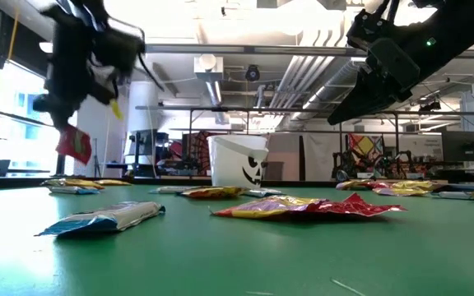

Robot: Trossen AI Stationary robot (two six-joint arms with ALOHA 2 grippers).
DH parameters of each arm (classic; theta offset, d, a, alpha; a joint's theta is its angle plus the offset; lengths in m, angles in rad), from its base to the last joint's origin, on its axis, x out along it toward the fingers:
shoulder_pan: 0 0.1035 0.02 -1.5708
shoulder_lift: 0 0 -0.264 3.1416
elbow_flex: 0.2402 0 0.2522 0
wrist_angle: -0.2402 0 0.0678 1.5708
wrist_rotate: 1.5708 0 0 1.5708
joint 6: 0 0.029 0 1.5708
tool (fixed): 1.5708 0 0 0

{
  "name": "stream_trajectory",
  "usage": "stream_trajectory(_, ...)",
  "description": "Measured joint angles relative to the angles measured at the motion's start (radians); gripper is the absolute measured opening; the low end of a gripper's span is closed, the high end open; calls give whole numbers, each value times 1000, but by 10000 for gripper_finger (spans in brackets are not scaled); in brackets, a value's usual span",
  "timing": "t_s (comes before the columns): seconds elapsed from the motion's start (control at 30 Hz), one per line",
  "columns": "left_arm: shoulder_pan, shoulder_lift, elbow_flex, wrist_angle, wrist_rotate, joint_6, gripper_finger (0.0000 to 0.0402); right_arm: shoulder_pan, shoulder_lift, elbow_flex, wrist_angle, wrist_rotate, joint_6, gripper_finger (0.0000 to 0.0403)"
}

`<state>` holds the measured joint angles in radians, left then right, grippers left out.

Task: Sort candy by brand, put in halloween buckets
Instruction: Put the red candy into the green bucket

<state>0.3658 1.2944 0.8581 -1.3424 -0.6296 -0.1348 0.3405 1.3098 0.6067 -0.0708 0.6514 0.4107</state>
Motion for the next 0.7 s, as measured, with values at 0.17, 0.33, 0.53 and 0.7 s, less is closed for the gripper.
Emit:
stream_trajectory(0.17,-145,-127,0,-49,81,-86,0,0,0,0,0,3,-5,0)
stream_trajectory(0.33,-312,-199,0,-52,170,-161,0,0,0,0,0,3,-8,0)
stream_trajectory(0.53,-498,-215,1,-51,306,-226,0,0,0,0,0,4,-8,0)
stream_trajectory(0.7,-638,-210,29,-50,424,-271,0,0,0,0,0,4,-8,0)
